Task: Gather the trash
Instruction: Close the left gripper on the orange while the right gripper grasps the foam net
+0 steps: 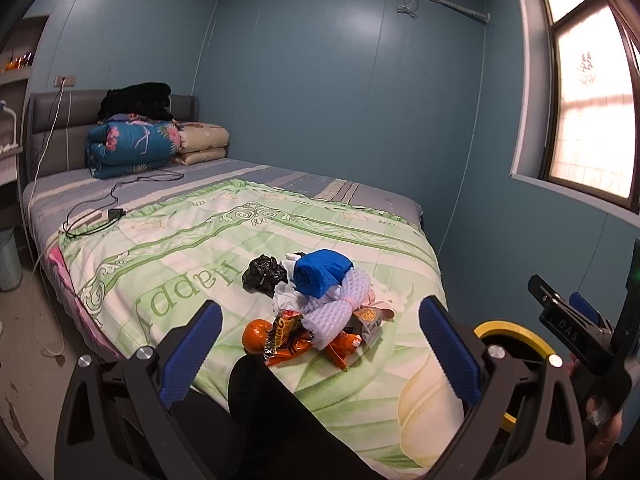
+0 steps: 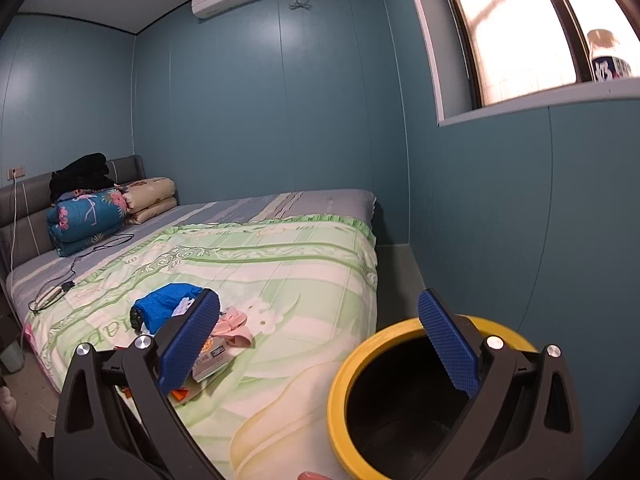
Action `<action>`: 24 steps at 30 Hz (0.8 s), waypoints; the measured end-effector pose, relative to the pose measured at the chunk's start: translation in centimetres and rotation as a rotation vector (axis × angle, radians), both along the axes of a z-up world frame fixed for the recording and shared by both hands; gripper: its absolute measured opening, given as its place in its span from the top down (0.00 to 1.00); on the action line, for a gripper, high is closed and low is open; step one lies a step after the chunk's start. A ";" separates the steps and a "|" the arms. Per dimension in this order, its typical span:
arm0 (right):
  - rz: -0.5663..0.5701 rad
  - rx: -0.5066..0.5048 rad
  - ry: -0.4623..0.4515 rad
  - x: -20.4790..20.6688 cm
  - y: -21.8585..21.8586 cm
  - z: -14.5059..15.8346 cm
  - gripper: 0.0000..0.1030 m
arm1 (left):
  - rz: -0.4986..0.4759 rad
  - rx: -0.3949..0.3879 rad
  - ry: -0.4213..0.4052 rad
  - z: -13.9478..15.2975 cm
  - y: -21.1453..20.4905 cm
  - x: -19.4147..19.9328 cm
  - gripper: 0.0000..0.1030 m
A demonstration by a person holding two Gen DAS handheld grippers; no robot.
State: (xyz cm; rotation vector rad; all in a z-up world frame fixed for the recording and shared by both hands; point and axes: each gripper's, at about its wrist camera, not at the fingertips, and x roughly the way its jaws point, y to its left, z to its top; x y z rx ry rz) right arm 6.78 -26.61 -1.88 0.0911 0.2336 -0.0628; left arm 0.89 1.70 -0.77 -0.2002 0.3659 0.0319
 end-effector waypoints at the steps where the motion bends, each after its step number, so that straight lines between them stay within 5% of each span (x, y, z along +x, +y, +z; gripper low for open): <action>1: 0.004 -0.004 -0.007 0.2 0.1 0.1 0.08 | -0.002 -0.012 0.004 -0.1 0.3 0.1 0.08; 5: 0.054 -0.020 -0.026 1.3 0.5 0.7 0.08 | -0.034 0.004 0.027 -0.2 1.1 1.2 0.08; 12: 0.154 -0.036 0.084 5.7 1.4 1.3 0.08 | -0.191 0.041 0.152 -2.1 2.4 4.6 0.08; 16: 0.262 -0.021 0.199 8.7 2.6 0.4 0.08 | -0.212 0.104 0.205 -3.9 3.0 6.0 0.08; 24: 0.444 -0.025 0.413 14.3 6.5 -1.6 0.08 | -0.201 0.067 0.351 -7.4 6.5 11.1 0.08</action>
